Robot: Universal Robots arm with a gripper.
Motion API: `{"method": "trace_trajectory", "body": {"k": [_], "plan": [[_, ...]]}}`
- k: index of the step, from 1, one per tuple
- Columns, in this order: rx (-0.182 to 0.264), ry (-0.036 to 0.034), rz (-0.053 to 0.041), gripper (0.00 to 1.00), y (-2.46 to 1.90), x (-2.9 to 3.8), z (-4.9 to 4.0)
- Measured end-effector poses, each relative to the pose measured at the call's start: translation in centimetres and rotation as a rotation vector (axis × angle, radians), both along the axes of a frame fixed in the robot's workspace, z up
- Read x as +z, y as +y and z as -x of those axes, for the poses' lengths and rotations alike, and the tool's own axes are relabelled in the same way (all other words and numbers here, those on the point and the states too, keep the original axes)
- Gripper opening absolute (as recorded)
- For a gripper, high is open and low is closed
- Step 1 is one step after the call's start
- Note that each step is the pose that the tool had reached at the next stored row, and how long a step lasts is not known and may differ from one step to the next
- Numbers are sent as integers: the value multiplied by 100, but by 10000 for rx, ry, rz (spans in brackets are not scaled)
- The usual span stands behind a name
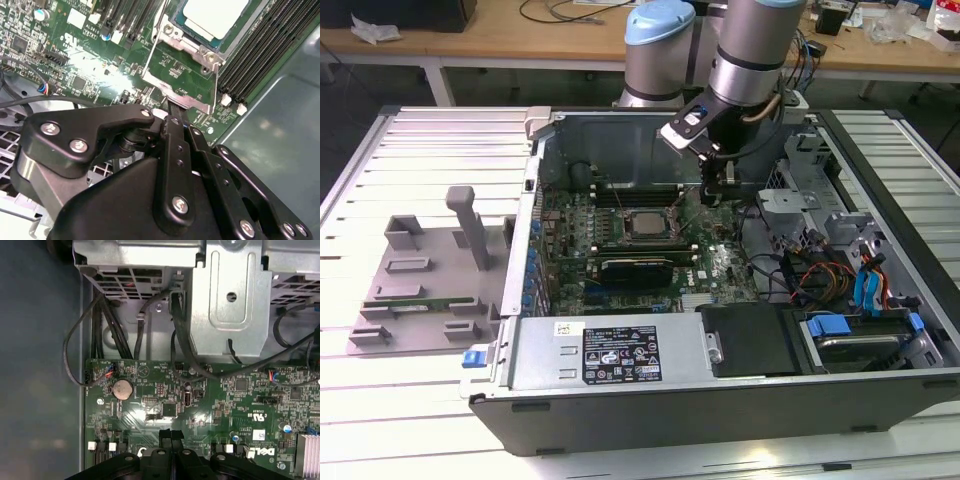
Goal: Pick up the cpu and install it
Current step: 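Close the cpu cover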
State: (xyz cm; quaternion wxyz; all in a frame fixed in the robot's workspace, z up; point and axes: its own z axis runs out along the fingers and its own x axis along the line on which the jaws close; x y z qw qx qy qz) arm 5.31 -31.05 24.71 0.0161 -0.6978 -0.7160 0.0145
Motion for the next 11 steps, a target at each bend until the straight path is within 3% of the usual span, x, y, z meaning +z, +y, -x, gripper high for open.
{"method": "trace_trajectory", "body": {"k": [11], "plan": [[1, 0, 0, 11, 0, -1, 156]]}}
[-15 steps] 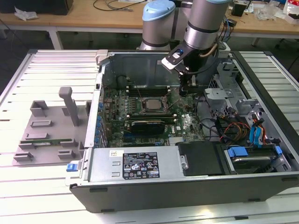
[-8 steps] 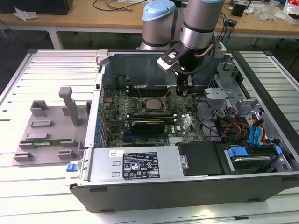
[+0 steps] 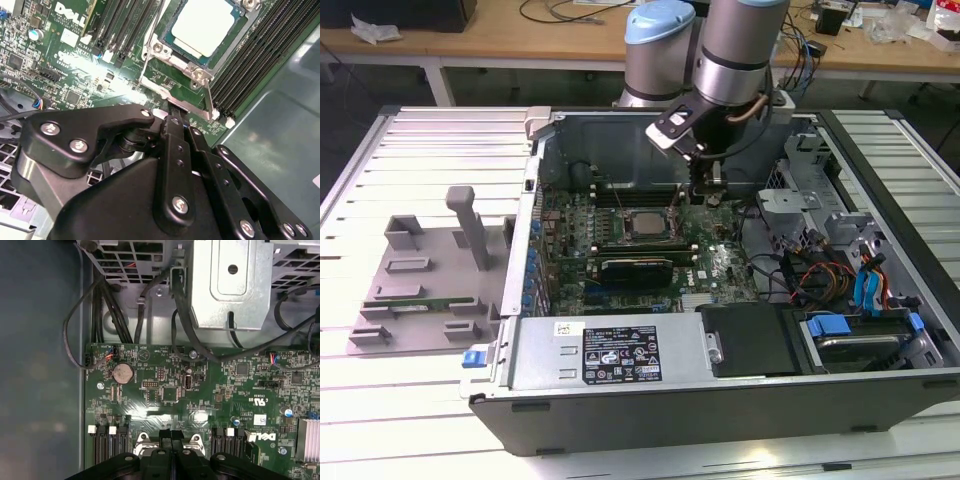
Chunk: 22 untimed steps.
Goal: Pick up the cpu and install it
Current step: 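Close the cpu cover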
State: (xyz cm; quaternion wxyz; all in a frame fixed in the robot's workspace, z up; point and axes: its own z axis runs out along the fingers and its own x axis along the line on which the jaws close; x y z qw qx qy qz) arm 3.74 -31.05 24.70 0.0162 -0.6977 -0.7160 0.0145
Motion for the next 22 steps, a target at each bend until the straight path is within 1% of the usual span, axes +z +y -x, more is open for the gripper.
{"method": "trace_trajectory", "body": {"k": [3, 14, 18, 22], "plan": [[-1, -1, 0, 11, 0, -1, 22], [-1, -1, 0, 11, 0, -2, 173], [-1, -1, 0, 11, 0, -3, 207], [0, -1, 0, 11, 0, -3, 274]]}}
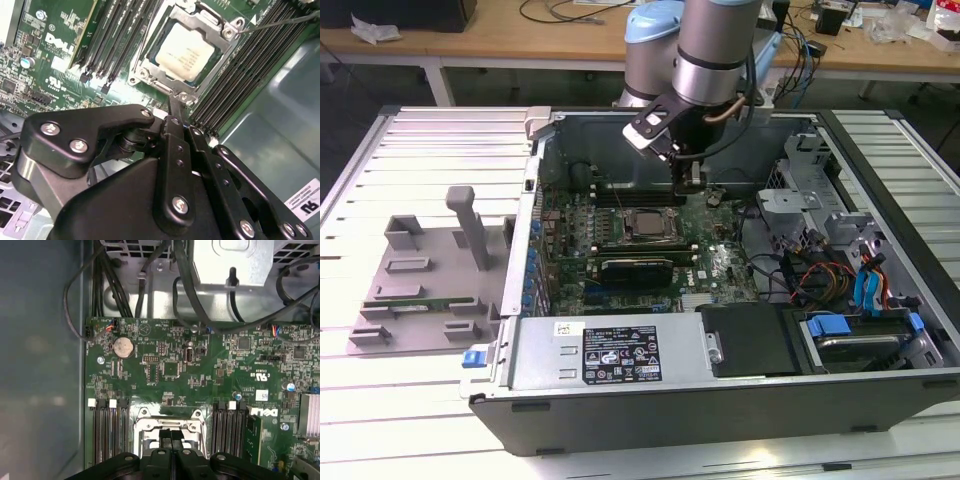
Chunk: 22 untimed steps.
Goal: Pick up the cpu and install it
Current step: 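Close the cpu cover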
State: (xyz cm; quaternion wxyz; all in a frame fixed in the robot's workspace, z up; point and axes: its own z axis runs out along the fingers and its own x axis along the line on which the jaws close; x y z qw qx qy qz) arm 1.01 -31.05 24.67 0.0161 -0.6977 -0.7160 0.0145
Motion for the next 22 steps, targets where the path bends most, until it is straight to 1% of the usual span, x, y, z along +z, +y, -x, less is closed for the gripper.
{"method": "trace_trajectory", "body": {"k": [1, 3, 9, 11, 12, 13, 14, 17, 19, 22], "plan": [[1, 0, 0, 11, 0, 0, 18], [0, 1, 1, 11, 0, -3, 90], [0, 0, 0, 11, 0, -9, 254], [-1, 0, 0, 11, 0, -14, 354], [-1, 0, 1, 11, 0, -108, 489], [0, 0, 0, 11, 0, -208, 509], [-1, -1, 0, 11, 0, -393, 567], [1, 3, 5, 11, -1, -419, 577], [-2, 6, 3, 11, 0, -423, 570], [-1, 2, 25, 11, 0, -423, 509]]}}
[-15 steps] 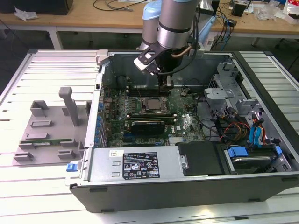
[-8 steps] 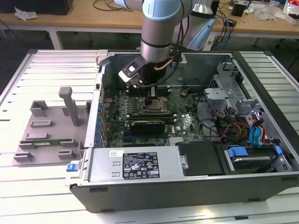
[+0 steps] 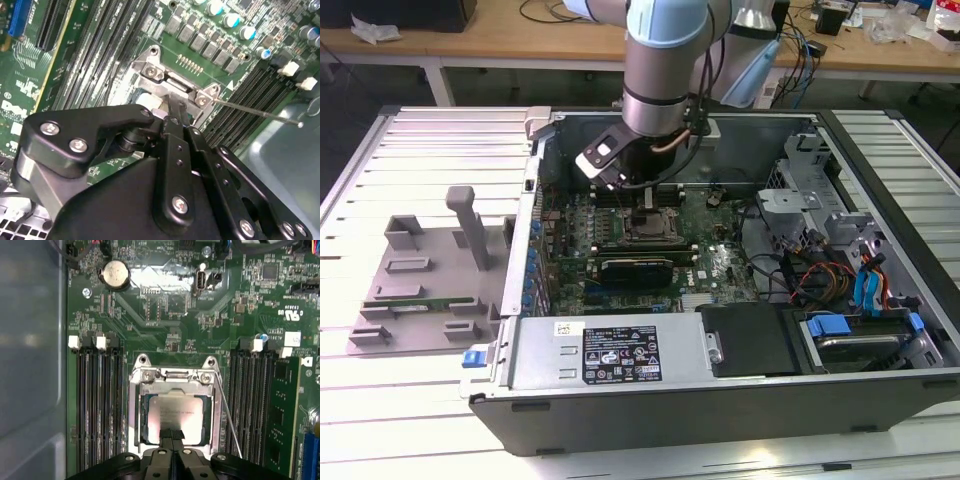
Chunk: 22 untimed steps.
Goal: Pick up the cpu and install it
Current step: 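Close the cpu cover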
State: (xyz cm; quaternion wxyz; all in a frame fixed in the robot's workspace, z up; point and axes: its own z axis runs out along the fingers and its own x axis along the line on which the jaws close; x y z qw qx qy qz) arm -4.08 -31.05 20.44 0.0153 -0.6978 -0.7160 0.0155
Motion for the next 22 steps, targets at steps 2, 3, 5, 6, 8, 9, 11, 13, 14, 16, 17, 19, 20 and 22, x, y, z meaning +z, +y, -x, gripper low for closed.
{"method": "trace_trajectory", "body": {"k": [2, 3, 5, 6, 8, 9, 11, 13, 14, 16, 17, 19, 20, 22], "plan": [[2, -3, -3, 11, 2, 15, -35], [1, 6, 6, 11, 1, 27, -41], [0, 20, 9, 11, 0, 50, -59], [1, 26, 9, 11, 0, 61, -66], [1, 39, 10, 11, 0, 104, -80], [0, 41, 10, 11, 0, 121, -82], [-1, 44, 9, 11, 0, 153, -85], [0, 44, 9, 11, 0, 185, -86], [1, 44, 9, 11, 0, 196, -86], [0, 44, 10, 11, 0, 222, -86], [1, 43, 10, 11, 0, 244, -86], [1, 44, 10, 11, 0, 278, -86], [1, 44, 9, 11, 0, 293, -86], [1, 43, 9, 11, 0, 332, -86]]}}
